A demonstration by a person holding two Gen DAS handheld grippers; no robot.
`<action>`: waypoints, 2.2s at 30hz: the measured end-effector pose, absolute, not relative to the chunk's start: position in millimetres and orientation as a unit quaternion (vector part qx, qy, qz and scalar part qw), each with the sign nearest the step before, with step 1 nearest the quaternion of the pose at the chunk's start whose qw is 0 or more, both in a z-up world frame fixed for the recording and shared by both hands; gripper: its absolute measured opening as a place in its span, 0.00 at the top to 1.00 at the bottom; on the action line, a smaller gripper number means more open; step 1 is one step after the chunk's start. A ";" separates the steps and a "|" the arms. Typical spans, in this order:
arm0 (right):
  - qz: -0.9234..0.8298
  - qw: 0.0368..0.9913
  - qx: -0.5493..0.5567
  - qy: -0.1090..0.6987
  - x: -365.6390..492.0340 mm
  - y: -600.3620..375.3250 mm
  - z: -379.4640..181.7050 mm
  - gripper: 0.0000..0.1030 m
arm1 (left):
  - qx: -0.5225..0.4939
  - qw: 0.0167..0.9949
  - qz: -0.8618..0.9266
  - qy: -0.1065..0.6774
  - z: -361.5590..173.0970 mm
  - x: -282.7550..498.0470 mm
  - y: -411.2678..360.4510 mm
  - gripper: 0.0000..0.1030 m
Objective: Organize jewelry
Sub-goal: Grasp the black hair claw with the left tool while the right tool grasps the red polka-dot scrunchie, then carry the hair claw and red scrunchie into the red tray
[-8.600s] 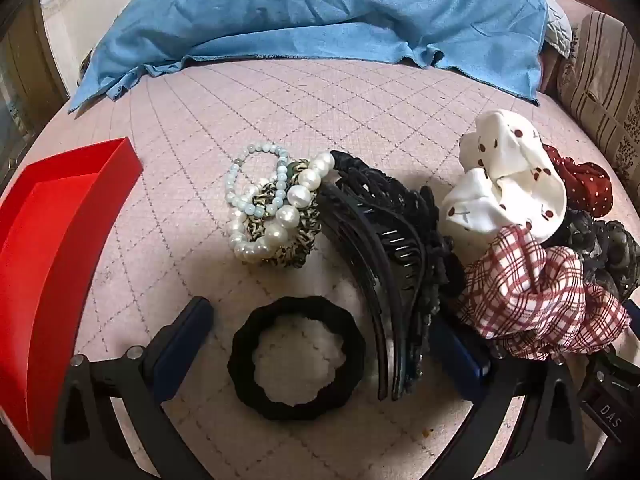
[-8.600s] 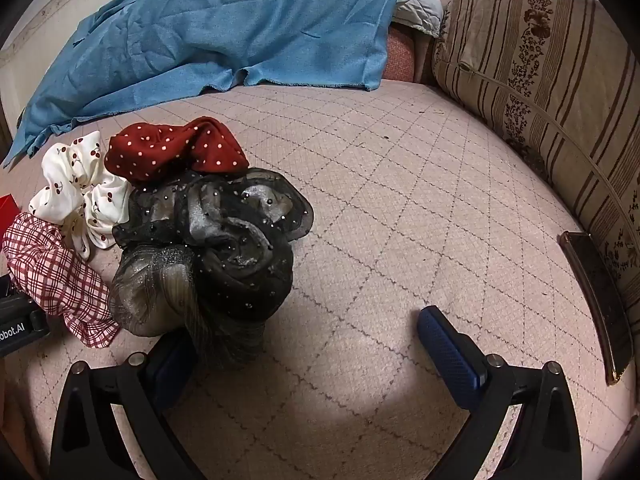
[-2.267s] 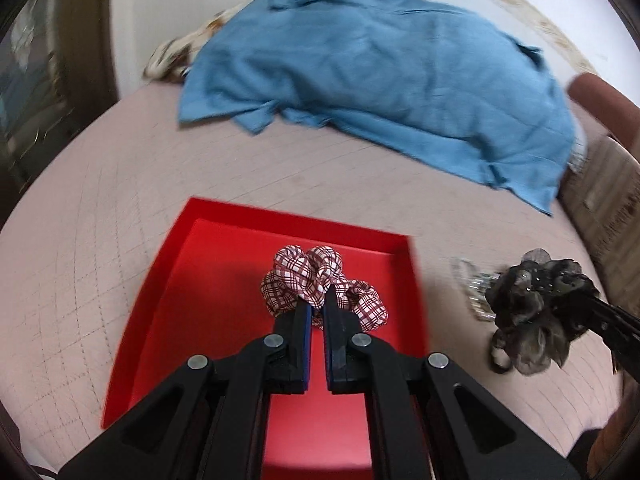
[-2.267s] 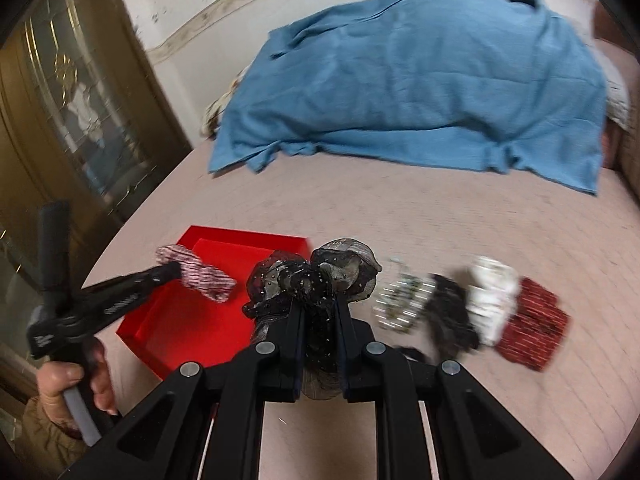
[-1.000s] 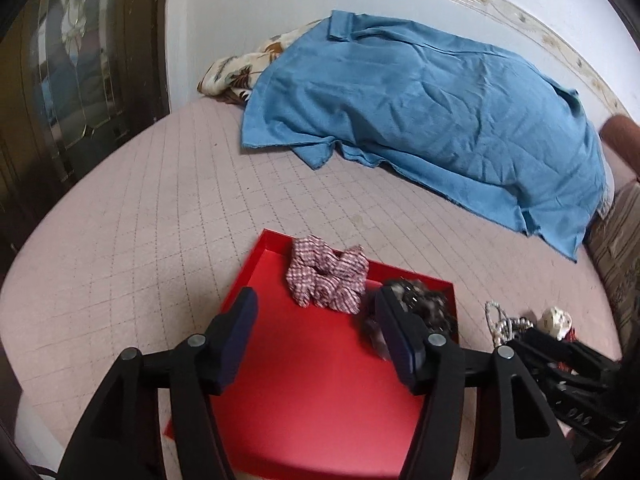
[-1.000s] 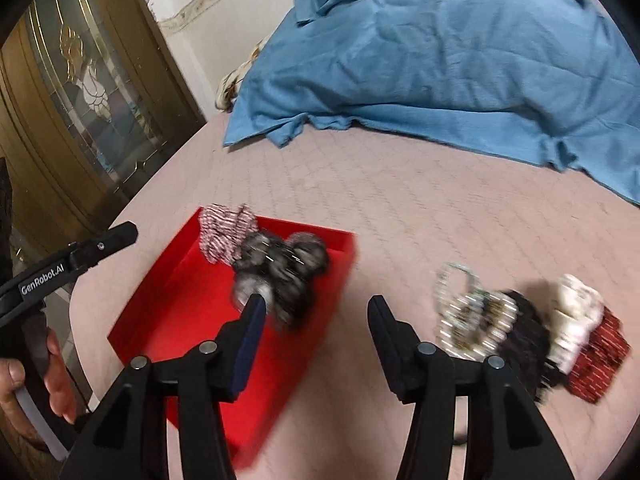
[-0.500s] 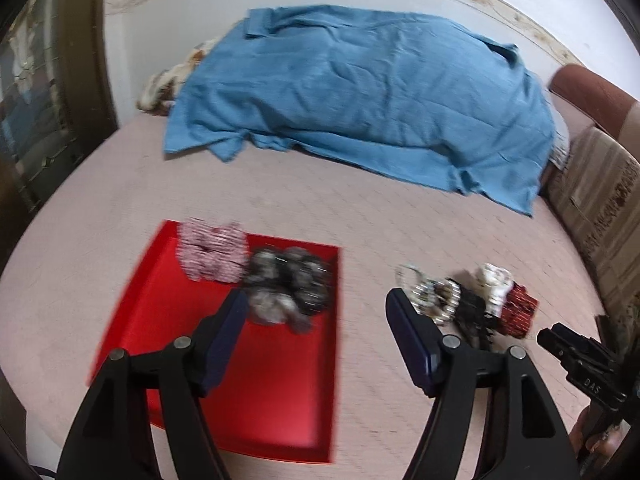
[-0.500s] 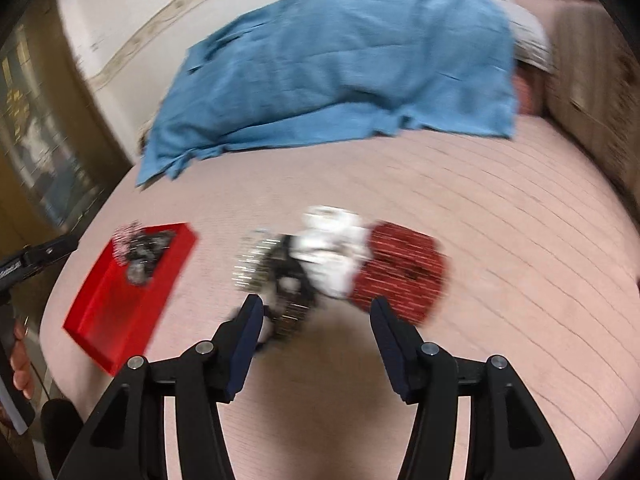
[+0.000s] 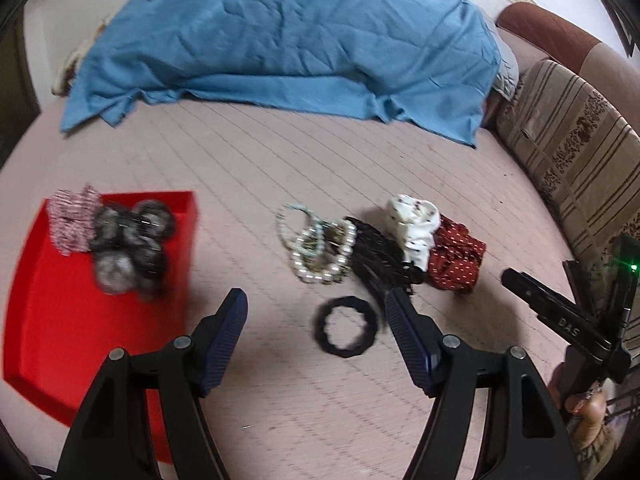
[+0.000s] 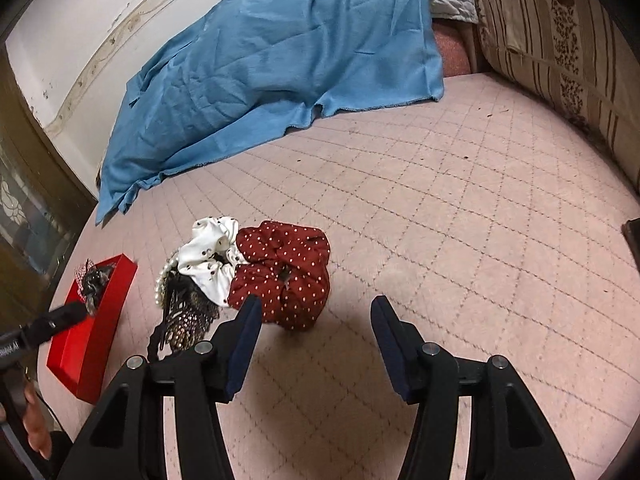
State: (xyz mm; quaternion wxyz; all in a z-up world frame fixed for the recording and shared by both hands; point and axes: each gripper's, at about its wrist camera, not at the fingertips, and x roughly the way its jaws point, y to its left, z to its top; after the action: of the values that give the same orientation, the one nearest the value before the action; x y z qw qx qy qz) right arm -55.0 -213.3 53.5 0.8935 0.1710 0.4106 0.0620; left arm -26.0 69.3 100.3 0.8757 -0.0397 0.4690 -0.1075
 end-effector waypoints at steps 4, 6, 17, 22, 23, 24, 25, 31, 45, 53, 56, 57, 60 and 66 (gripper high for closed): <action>0.072 0.892 0.178 0.410 -46.1 -213.6 47.5 0.41 | -0.063 0.865 -0.131 0.480 87.1 -16.6 54.5 0.31; 0.074 0.890 0.181 0.411 -39.5 -213.7 44.3 0.41 | -0.070 0.858 -0.141 0.488 80.5 -11.7 45.9 0.31; 0.086 0.882 0.193 0.420 -14.8 -211.1 30.0 0.41 | -0.084 0.840 -0.164 0.511 54.6 12.2 13.6 0.57; 0.096 0.880 0.200 0.420 -12.7 -210.2 27.9 0.41 | -0.106 0.835 -0.166 0.514 49.0 14.4 18.3 0.76; 0.097 0.879 0.201 0.421 -12.5 -210.1 27.4 0.41 | -0.109 0.835 -0.166 0.513 49.1 14.4 19.3 0.81; 0.099 0.878 0.202 0.423 -11.9 -209.9 26.8 0.41 | -0.113 0.834 -0.167 0.513 48.8 14.3 19.8 0.83; 0.101 0.877 0.203 0.424 -11.6 -209.6 25.9 0.41 | -0.116 0.833 -0.169 0.515 48.0 14.2 19.6 0.83; 0.103 0.874 0.207 0.427 -11.6 -207.0 24.5 0.58 | -0.124 0.833 -0.164 0.514 44.6 15.8 17.1 0.83; 0.108 0.878 0.213 0.416 -21.6 -207.7 33.0 0.91 | -0.127 0.838 -0.162 0.506 51.2 5.3 19.5 0.95; 0.105 0.881 0.226 0.401 -42.2 -209.9 44.0 0.93 | -0.134 0.842 -0.197 0.484 79.8 -30.7 28.4 0.95; 0.101 0.888 0.225 0.389 -52.7 -208.9 53.3 0.93 | -0.141 0.843 -0.211 0.475 90.7 -48.0 35.8 0.95; 0.099 0.891 0.224 0.383 -57.7 -208.5 57.2 0.93 | -0.143 0.843 -0.213 0.473 92.9 -51.6 38.3 0.95; 0.095 0.896 0.227 0.370 -72.2 -207.2 66.3 0.93 | -0.153 0.843 -0.221 0.465 102.1 -67.1 52.1 0.95; 0.098 0.897 0.236 0.360 -97.6 -201.0 79.5 0.93 | -0.164 0.854 -0.210 0.446 117.1 -88.3 88.1 0.95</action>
State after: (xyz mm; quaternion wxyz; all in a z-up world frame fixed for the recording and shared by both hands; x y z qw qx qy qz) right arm -97.6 -201.0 79.5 0.8972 0.2360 0.3602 0.0980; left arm -88.3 88.1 117.1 0.8544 -0.1637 0.4461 -0.2104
